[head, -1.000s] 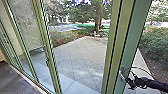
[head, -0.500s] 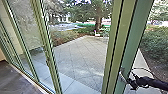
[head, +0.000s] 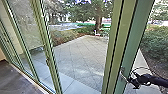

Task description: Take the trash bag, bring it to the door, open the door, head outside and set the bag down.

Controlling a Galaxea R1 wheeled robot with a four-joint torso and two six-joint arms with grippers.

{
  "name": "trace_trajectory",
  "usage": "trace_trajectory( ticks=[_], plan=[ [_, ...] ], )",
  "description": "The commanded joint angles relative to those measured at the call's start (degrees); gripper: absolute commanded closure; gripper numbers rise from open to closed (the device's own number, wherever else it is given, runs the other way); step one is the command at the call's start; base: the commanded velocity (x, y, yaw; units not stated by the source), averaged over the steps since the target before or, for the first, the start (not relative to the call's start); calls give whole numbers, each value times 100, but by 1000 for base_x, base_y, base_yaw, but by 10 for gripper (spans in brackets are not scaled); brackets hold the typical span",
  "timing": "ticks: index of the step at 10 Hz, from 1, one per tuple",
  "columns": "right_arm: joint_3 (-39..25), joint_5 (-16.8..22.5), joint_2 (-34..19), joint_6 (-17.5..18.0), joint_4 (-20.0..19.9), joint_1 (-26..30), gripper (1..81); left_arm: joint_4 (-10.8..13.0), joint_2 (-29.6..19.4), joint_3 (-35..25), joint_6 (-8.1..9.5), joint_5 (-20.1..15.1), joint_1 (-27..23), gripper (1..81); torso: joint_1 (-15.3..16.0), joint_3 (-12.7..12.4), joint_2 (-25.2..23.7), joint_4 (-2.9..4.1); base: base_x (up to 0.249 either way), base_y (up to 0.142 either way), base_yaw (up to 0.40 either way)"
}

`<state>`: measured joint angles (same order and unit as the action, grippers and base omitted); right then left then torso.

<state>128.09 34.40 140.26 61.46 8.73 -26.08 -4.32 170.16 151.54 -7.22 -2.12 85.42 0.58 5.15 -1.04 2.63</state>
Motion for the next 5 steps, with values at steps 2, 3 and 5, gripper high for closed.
trace_trajectory(
  ticks=[2, 3, 5],
  plan=[
    [-162, -12, -470, -407, 463, 1591, 10, -52, -16, -19, 10, -403, -223, 811, 2, 0, 2, 0, 0, 0, 0],
    [-312, 14, -602, -478, 481, 1705, 10, -52, -16, -19, 10, -403, -223, 811, 2, 2, 5, 2, 0, 0, 0],
    [-435, 111, -725, -513, 481, 1767, 10, -52, -8, -19, 10, -403, -231, 811, 4, -295, 5, 2, 0, 0, 0]
  ],
)
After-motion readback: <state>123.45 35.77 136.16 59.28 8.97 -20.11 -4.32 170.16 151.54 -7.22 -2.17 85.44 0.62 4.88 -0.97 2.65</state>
